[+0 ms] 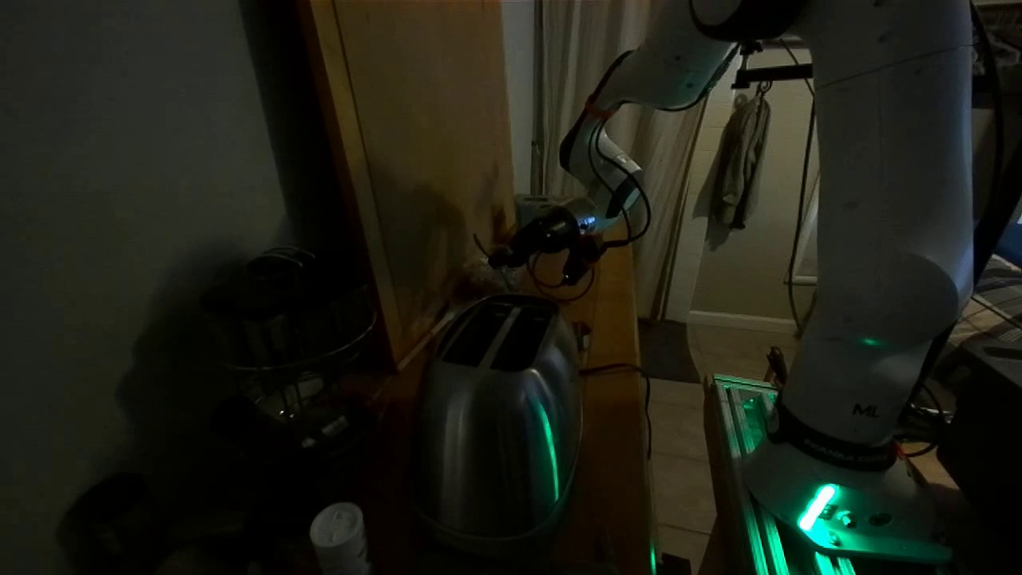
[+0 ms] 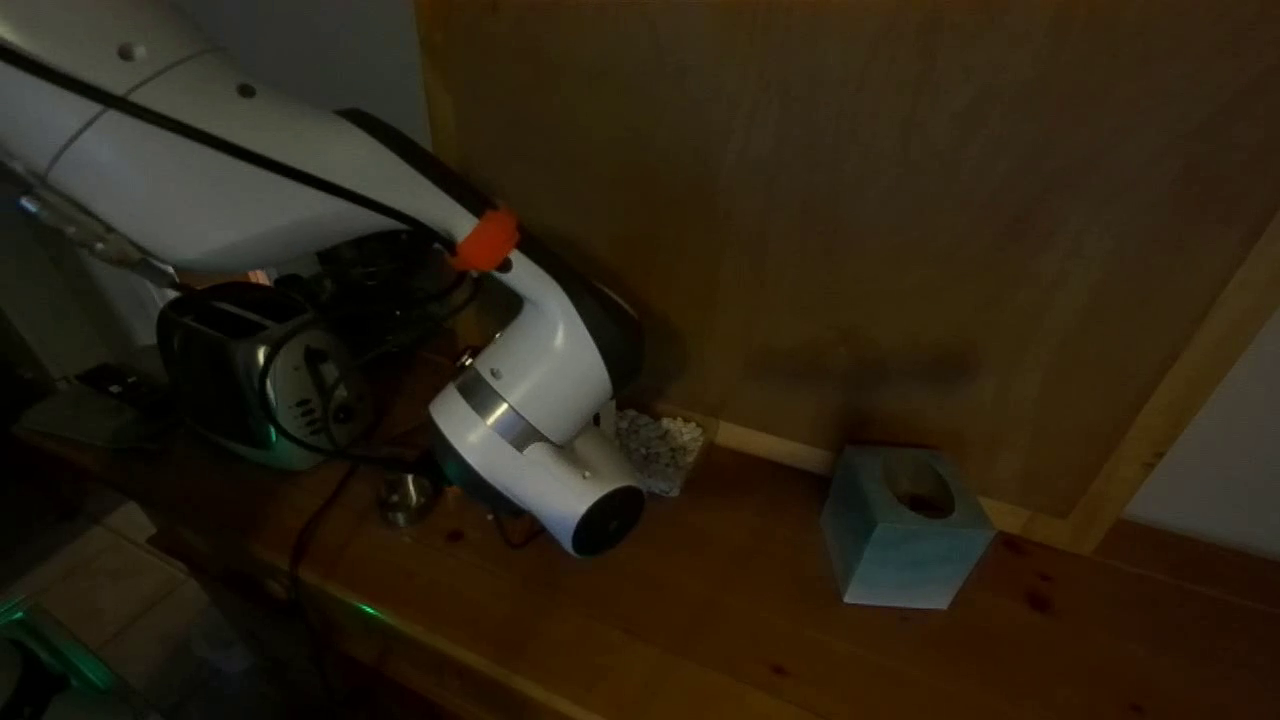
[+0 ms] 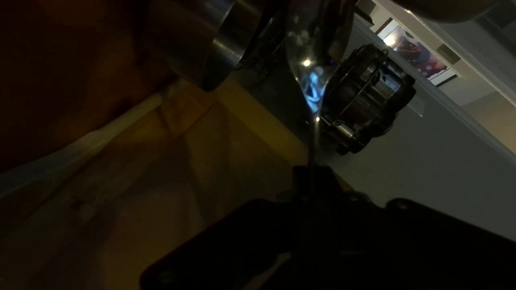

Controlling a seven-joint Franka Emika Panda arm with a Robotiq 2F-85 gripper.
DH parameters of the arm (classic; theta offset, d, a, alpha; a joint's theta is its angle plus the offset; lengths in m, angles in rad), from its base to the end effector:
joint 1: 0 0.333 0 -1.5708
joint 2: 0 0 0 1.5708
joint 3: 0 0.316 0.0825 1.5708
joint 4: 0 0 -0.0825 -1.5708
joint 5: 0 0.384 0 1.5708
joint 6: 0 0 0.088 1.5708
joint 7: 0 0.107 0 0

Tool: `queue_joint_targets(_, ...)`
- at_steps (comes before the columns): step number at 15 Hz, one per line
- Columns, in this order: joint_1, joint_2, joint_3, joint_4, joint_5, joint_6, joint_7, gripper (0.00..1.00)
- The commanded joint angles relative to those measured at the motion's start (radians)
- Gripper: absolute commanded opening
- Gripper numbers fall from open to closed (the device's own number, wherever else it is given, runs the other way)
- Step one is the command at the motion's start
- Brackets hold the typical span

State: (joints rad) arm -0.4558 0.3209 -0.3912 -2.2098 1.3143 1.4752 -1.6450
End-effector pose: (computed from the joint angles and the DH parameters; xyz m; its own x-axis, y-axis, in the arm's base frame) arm 0.4055 -0.2901 0.2577 0.7329 -0.3254 0.5975 0.4358 -0.4499 -0.7795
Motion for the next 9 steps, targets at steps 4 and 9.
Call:
queue_joint_targets(4, 0.09, -0.132, -0.003, -0.051, -0.089, 0.248, 0.027, 0.02)
queue_joint_targets(9, 0.141, -0.248, 0.026, -0.093, -0.228, 0.433, 0.088, 0.02)
